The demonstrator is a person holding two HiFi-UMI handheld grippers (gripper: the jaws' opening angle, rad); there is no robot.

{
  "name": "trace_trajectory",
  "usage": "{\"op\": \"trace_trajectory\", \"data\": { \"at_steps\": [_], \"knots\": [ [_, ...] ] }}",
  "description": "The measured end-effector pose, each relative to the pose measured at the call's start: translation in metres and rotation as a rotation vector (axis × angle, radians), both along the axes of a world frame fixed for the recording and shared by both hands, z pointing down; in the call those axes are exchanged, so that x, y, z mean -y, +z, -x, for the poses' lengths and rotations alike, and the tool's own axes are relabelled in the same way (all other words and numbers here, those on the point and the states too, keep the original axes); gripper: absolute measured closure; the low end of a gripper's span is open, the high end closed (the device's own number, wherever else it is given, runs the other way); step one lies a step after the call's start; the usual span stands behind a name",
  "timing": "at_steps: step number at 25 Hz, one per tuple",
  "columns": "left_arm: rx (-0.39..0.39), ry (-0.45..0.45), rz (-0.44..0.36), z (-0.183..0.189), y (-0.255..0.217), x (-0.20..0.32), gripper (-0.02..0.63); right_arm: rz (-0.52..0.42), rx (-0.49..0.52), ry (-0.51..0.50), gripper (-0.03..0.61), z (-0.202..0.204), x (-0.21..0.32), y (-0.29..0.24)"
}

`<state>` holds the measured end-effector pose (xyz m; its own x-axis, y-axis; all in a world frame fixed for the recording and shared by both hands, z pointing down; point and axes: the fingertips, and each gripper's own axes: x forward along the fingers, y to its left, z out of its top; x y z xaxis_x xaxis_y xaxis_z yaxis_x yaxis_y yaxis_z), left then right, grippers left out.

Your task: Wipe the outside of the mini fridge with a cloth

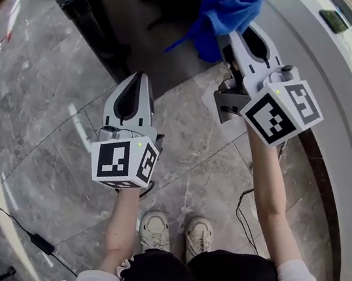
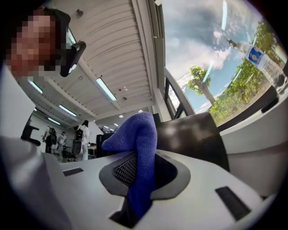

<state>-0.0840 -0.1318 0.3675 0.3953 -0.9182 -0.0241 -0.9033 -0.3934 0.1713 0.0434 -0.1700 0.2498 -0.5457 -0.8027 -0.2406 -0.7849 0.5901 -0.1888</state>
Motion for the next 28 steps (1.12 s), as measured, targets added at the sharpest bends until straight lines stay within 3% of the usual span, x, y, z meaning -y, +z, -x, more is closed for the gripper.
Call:
{"op": "trace_trajectory", "data": {
  "at_steps": [3,8,15,21,28],
  "knots": [
    [0.011,-0.013,-0.014,0.01,-0.008,-0.011,0.609,0.01,0.037,-0.095,0.499,0.039,-0.019,-0.001],
    [0.028,-0.09,0.009,0.048,0.001,-0.033,0.609,0.014,-0.007,-0.216,0.499,0.1,-0.043,0.013],
    [0.012,-0.159,0.041,0.079,0.016,-0.038,0.609,0.049,-0.038,-0.298,0.499,0.153,-0.045,0.037],
    [0.009,-0.142,0.057,0.075,0.024,-0.032,0.609,0.079,-0.07,-0.328,0.499,0.174,-0.037,0.055],
    [-0.002,-0.131,0.071,0.072,0.032,-0.029,0.609,0.068,-0.088,-0.269,0.499,0.152,-0.027,0.06]
  ]
}}
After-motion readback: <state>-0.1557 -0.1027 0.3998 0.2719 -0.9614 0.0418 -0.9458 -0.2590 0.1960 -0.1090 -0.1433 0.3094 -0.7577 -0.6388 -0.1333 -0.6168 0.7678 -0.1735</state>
